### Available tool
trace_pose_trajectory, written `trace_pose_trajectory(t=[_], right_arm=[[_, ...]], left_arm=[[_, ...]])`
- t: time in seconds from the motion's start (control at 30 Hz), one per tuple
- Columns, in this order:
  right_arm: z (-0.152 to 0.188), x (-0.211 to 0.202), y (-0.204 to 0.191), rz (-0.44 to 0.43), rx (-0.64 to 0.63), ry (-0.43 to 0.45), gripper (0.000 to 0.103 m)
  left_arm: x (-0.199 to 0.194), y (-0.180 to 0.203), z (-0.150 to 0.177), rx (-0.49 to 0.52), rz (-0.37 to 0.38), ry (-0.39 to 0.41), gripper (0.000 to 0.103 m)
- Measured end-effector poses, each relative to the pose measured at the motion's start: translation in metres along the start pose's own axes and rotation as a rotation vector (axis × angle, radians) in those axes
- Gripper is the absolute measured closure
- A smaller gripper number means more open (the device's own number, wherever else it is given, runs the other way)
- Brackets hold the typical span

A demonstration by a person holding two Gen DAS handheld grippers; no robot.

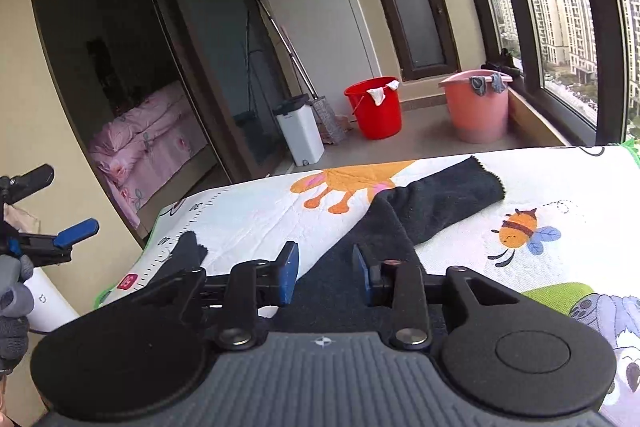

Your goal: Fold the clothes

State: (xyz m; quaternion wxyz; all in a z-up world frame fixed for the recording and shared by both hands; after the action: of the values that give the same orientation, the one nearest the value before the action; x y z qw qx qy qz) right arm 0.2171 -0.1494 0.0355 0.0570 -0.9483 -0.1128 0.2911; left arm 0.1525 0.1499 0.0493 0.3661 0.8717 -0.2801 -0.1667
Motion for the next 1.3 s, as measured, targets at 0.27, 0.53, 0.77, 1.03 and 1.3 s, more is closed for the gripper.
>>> trace_pose_trajectory(t=[0.27, 0.53, 0.77, 1.03, 1.3], right_arm=[[-0.01, 0.049, -0.049, -0.071, -0.159, -0.055, 0.046], [-0.007, 0.069, -0.197, -0.396, -0.37, -0.175, 0.046], [0.032, 0.108, -0.219, -0.338, -0.408, -0.316, 0.066], [-0.011, 0.073, -0.163, -0.431, -0.069, -0.258, 0.091], [-0.035, 0.024, -0.081, -0.104, -0.151, 0.091, 0.048]], left_arm=[[-0.04, -0.016, 0.046, -0.015, -0.156, -0.049, 0.0], [-0.063, -0.028, 0.055, -0.058, -0.177, -0.042, 0.0], [-0.085, -0.029, 0.056, -0.052, -0.168, -0.026, 0.0], [-0.064, -0.036, 0.057, -0.049, -0.175, -0.084, 0.0], [-0.008, -0.025, 0.064, 0.006, -0.076, -0.178, 0.0]])
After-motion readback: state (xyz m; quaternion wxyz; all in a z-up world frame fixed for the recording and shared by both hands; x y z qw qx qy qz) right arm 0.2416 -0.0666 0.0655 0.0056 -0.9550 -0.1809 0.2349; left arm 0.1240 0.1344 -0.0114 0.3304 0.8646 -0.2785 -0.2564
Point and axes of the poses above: each gripper's, at about its wrist camera, not at the fingertips, and x roughly the way its jaws point, y to its right, z to its underside, the point moved 4 cm from there along x, roughly the way its jaws point, and after that the axes turned 14 degrees about z, right-handed, at the moved point
